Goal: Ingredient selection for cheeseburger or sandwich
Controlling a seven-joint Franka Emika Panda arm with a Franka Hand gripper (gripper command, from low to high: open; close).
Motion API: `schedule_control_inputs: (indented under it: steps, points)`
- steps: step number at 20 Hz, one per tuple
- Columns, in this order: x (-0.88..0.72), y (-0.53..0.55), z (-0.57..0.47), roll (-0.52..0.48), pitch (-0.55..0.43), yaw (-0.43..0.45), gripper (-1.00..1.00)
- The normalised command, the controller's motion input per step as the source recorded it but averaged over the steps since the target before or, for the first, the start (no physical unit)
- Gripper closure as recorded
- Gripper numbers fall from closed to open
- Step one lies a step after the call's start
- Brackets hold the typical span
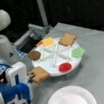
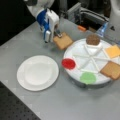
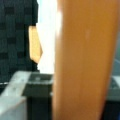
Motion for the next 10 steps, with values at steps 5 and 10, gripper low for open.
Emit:
schedule_control_inputs:
  steps: [5, 10]
  points:
    - [0.52, -0.46, 0.05, 0.199, 0.097, 0.288, 1.0]
    - [0.51, -0.35, -0.07, 0.127, 0.099, 0.395, 1.0]
